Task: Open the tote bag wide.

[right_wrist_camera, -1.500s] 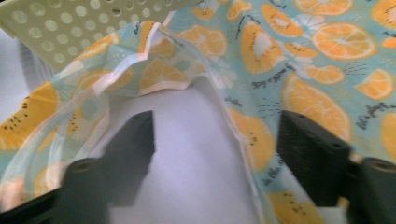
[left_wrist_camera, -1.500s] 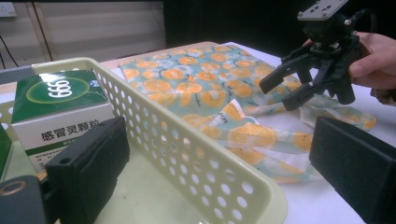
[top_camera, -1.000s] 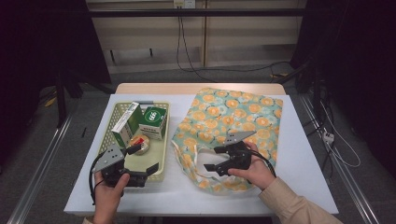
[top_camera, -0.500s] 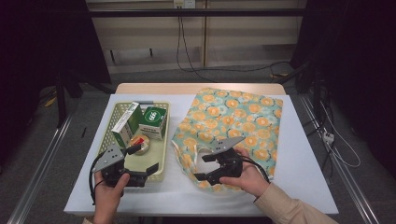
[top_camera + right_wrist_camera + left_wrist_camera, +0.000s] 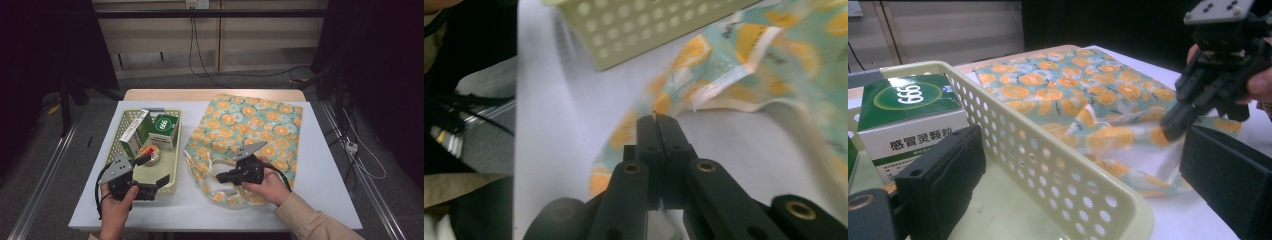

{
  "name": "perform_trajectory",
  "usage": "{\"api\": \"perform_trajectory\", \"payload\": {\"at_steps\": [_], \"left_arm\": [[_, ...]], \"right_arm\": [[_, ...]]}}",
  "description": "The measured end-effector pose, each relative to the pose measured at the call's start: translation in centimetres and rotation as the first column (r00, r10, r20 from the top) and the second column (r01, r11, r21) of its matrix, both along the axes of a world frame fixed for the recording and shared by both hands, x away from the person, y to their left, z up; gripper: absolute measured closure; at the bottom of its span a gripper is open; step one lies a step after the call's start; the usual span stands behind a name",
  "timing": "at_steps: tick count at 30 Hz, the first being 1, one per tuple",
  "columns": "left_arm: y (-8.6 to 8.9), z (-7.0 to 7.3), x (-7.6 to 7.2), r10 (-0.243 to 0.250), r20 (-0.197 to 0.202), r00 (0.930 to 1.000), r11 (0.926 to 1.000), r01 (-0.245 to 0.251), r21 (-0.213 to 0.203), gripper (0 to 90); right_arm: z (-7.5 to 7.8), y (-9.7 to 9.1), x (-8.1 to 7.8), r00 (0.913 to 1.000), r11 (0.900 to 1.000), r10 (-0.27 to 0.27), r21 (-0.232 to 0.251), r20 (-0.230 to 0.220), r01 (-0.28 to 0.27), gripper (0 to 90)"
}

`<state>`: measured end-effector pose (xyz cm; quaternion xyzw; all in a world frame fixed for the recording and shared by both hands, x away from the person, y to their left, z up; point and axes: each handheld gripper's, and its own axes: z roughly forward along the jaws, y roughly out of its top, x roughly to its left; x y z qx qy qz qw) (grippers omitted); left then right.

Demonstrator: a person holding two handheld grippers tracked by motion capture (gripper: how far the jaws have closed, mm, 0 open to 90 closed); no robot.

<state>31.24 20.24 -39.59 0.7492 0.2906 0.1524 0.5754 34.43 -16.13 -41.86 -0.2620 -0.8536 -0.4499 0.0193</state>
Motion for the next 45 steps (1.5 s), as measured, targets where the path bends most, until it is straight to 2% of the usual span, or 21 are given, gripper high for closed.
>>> {"api": "perform_trajectory", "payload": {"at_steps": [5,8,13,18,21,25,27,28,30,36,38,41,43,45], "left_arm": [[0.0,0.0,0.0,0.0,-0.001,1.0,1.0,0.0,-0.002,4.3],[0.0,0.0,0.0,0.0,-0.002,1.0,1.0,0.0,-0.002,4.3],[0.1,-0.1,0.0,0.005,-0.006,1.0,1.0,-0.005,-0.004,4.4],[0.4,-0.2,0.0,0.009,-0.011,0.9999,0.9999,-0.009,-0.006,4.3],[0.4,-0.1,0.0,0.008,-0.008,0.9999,0.9999,-0.008,-0.006,4.3],[0.3,-0.1,0.0,0.007,-0.009,0.9999,0.9999,-0.007,-0.009,4.4],[0.3,-0.1,0.0,0.006,-0.01,0.9999,0.9999,-0.006,-0.009,4.3],[0.2,-0.1,0.0,0.006,-0.012,0.9999,0.9999,-0.006,-0.011,4.3],[0.3,-0.1,0.0,0.004,-0.008,1.0,0.9999,-0.004,-0.011,4.3],[0.5,-0.2,0.1,0.006,-0.009,0.9999,1.0,-0.006,-0.008,4.3],[0.5,-0.2,0.1,0.01,-0.01,0.9999,0.9998,-0.011,-0.015,4.3],[0.6,-0.2,0.1,0.011,-0.011,0.9999,0.9997,-0.012,-0.019,4.4],[0.5,-0.2,0.1,0.008,-0.011,0.9999,0.9998,-0.008,-0.019,4.3],[0.6,-0.2,0.1,0.009,-0.011,0.9999,0.9997,-0.009,-0.021,4.3]], "right_arm": [[0.6,-1.9,1.0,0.9986,0.9985,-0.05,0.024,0.017,0.05,90.0],[0.8,-3.0,2.1,0.9962,0.9951,-0.086,0.05,0.01,0.086,90.0],[0.8,-4.6,3.9,0.9894,0.9891,-0.143,0.037,0.025,0.142,90.0],[0.5,-6.4,5.6,0.983,0.9829,-0.182,0.029,0.021,0.182,90.0],[0.3,-7.5,6.8,0.9781,0.9771,-0.208,0.044,0.003,0.208,90.0],[0.6,-8.2,8.3,0.9728,0.9723,-0.231,0.033,-0.008,0.232,90.0],[0.8,-8.5,9.1,0.9703,0.9684,-0.241,0.062,-0.022,0.242,90.0],[1.0,-8.6,9.6,0.969,0.9669,-0.246,0.063,-0.02,0.247,90.0],[1.2,-8.6,10.4,0.9692,0.9693,-0.246,0.016,0.016,0.245,90.0],[1.2,-9.3,12.9,0.9657,0.9653,-0.259,0.041,0.023,0.258,90.0],[0.9,-9.6,13.6,0.9603,0.9607,-0.277,0.025,0.031,0.277,89.9],[0.4,-10.1,14.5,0.9519,0.9518,-0.306,0.019,0.004,0.306,89.9],[0.1,-10.4,15.0,0.9439,0.9439,-0.33,0.002,0.005,0.33,89.3],[-0.1,-10.5,15.2,0.9407,0.9406,-0.339,0.011,-0.003,0.339,85.1]]}}
